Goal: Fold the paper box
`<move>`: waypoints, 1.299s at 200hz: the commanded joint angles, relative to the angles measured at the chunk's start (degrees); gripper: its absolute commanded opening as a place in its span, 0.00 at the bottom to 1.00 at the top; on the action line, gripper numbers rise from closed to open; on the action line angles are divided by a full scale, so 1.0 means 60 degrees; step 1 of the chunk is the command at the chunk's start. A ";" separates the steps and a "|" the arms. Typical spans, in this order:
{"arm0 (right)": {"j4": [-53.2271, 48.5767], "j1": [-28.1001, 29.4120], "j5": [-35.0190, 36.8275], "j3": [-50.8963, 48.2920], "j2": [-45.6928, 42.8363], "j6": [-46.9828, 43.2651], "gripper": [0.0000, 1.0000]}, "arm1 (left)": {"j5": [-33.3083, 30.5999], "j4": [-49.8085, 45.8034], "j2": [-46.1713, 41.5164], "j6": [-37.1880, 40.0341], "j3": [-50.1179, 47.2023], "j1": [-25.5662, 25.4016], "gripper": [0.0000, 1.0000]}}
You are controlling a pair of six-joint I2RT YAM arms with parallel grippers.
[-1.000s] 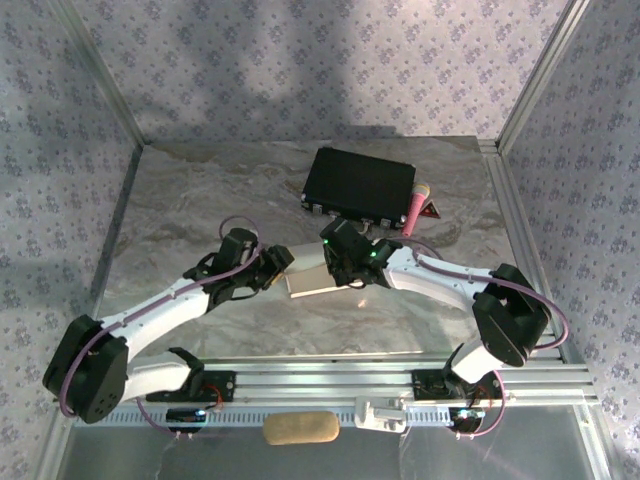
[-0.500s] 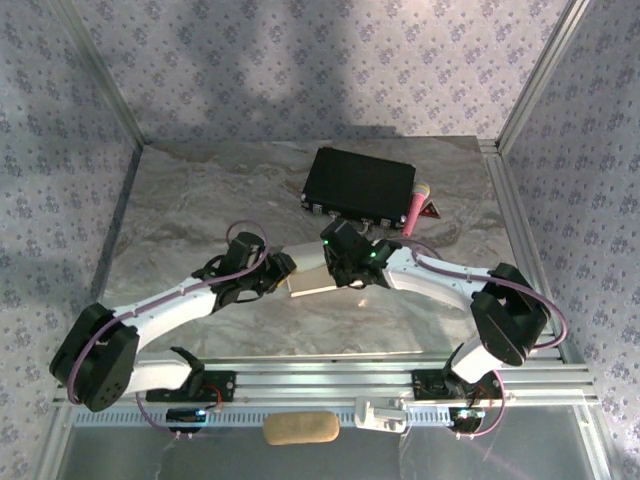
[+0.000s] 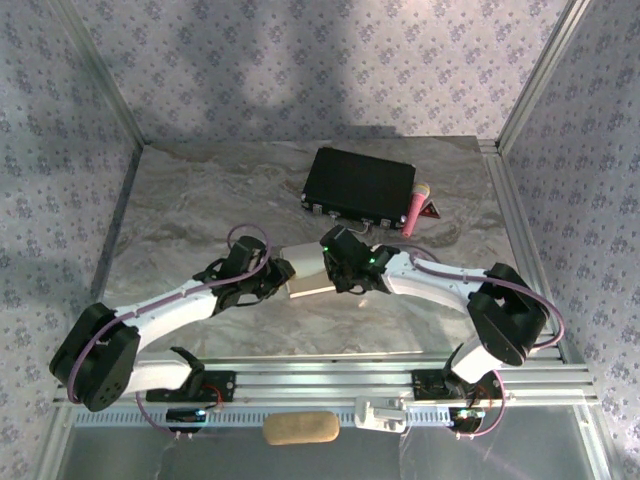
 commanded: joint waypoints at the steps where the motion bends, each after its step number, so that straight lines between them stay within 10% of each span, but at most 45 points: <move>1: -0.1234 0.0101 -0.0048 -0.0266 0.0136 -0.0354 0.04 | -0.0327 -0.0313 -0.0078 0.0294 -0.0174 -0.0027 0.25; 88: -0.2640 0.0094 0.0842 0.0592 -0.1142 -0.3584 0.57 | -0.0459 -0.0520 0.0112 0.0617 -0.0191 -0.0029 0.24; 135: -0.3737 -0.0332 0.1222 0.0528 -0.2598 -0.5992 0.62 | -0.0436 -0.0531 0.0173 0.0651 -0.0081 -0.0019 0.24; 170: -0.1453 -0.2453 -0.0550 -0.1310 -0.3621 -0.8159 0.63 | -0.0414 -0.0531 0.0204 0.0681 -0.0030 -0.0032 0.24; 260: -0.0302 -0.3454 -0.3571 -0.0613 -0.0866 -1.0721 0.56 | -0.0434 -0.0676 0.0175 0.0759 0.0069 -0.0031 0.24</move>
